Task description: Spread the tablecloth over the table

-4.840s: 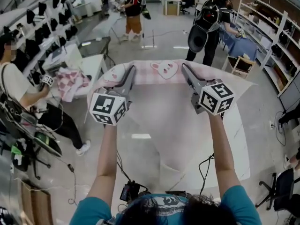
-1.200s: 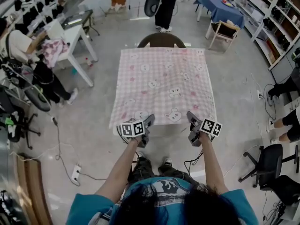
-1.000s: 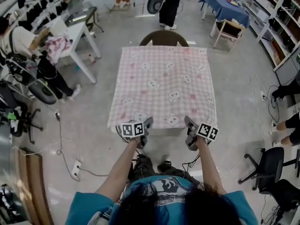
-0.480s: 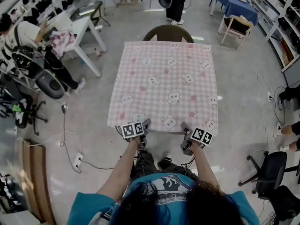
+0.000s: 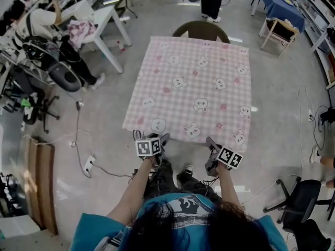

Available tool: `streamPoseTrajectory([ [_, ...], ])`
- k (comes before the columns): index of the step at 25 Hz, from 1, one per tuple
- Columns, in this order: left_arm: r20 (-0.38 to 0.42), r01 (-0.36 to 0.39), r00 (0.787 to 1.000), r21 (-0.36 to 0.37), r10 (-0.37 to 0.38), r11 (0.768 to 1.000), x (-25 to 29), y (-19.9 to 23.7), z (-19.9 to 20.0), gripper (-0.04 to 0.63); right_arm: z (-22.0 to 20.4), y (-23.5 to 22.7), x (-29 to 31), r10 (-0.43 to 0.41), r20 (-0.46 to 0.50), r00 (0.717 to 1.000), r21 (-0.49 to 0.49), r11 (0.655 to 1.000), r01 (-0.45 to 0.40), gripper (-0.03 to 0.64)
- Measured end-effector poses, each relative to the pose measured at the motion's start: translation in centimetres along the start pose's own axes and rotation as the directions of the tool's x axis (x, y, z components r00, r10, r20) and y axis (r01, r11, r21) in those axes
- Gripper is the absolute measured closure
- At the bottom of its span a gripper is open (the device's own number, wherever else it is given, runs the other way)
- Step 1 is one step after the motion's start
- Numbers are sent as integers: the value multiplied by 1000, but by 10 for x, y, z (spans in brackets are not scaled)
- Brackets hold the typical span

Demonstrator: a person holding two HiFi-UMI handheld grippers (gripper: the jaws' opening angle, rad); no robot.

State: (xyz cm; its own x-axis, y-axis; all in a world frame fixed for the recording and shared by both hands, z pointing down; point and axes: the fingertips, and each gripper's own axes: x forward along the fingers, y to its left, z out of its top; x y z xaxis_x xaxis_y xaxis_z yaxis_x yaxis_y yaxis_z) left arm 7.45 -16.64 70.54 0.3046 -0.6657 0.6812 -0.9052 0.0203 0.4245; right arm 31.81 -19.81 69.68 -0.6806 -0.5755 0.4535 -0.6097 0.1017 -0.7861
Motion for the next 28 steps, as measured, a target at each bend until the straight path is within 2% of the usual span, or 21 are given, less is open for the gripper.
streamPoseTrajectory([
  [4, 36, 5, 999, -9, -5, 1000, -18, -3, -3, 308, -4, 2, 0, 23, 13, 1000, 17, 1000, -24, 472],
  [8, 122, 38, 992, -31, -34, 999, -39, -7, 5, 336, -11, 7, -3, 33, 21, 999, 16, 999, -33, 472],
  [13, 156, 82, 983, 97, -97, 992, -61, -29, 25, 359, -19, 18, -21, 37, 59, 998, 13, 999, -37, 471],
  [16, 170, 123, 974, 144, -147, 982, -72, -45, 28, 362, -23, 29, -34, 58, 91, 994, 4, 998, -59, 472],
  [23, 168, 203, 953, 270, -254, 941, -118, -62, 15, 380, -48, 84, -63, 133, 136, 982, -41, 991, -128, 476],
  [28, 132, 284, 925, 382, -357, 879, -155, -69, -3, 387, -75, 122, -76, 173, 151, 973, -116, 981, -157, 476],
])
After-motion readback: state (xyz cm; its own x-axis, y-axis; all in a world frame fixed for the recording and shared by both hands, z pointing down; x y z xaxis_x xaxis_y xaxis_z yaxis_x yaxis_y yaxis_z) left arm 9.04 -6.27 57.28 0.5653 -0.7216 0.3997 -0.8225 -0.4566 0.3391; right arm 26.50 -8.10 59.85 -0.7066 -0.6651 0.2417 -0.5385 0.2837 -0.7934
